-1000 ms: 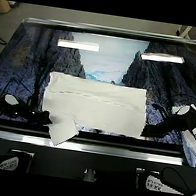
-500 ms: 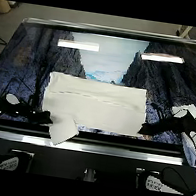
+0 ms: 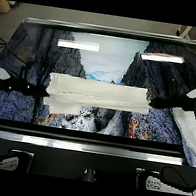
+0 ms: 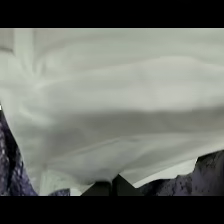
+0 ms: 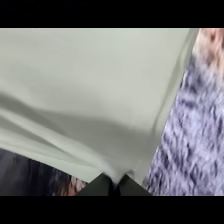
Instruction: Fold the shirts.
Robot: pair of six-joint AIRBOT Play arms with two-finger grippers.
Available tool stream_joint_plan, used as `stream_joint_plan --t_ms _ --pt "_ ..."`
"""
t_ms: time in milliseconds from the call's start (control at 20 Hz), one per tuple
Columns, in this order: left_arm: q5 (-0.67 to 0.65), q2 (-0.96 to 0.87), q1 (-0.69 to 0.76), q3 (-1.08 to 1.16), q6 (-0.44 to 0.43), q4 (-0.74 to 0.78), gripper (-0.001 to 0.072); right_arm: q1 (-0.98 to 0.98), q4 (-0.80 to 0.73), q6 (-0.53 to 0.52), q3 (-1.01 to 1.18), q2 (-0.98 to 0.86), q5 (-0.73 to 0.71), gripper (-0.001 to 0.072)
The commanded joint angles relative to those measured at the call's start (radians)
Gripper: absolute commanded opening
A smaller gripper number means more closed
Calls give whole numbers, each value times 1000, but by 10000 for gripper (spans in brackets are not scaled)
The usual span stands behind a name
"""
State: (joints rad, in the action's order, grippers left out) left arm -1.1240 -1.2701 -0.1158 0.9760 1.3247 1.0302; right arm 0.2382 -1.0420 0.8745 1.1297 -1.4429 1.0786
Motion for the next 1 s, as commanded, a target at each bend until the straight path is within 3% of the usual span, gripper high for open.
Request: stream_joint_plan --t_ms 0,100,450,600,650,750,800,850,950 --pt "50 -136 -1 192 11 -27 28 -58 10 66 134 -86 -205 14" --pt "31 -256 -1 301 11 -55 28 -62 11 151 170 -159 -221 15" --pt "-47 -557 -1 615 11 -100 28 -62 13 150 181 -272 -200 15" --pt "-64 -607 -1 619 78 -97 36 -63 16 145 181 -300 -166 23" --pt "-82 -618 -1 620 98 -99 114 -62 23 134 181 -304 -155 109" --pt "-118 -612 -8 626 98 -100 488 -53 53 74 188 -299 -130 415" --pt "-148 -605 -14 642 96 -100 491 -38 64 51 202 -294 -101 619" --pt "-183 -590 -21 660 97 -101 489 -16 74 45 214 -290 -79 687" --pt "-223 -536 -24 673 97 -107 464 46 135 45 220 -287 -71 698"
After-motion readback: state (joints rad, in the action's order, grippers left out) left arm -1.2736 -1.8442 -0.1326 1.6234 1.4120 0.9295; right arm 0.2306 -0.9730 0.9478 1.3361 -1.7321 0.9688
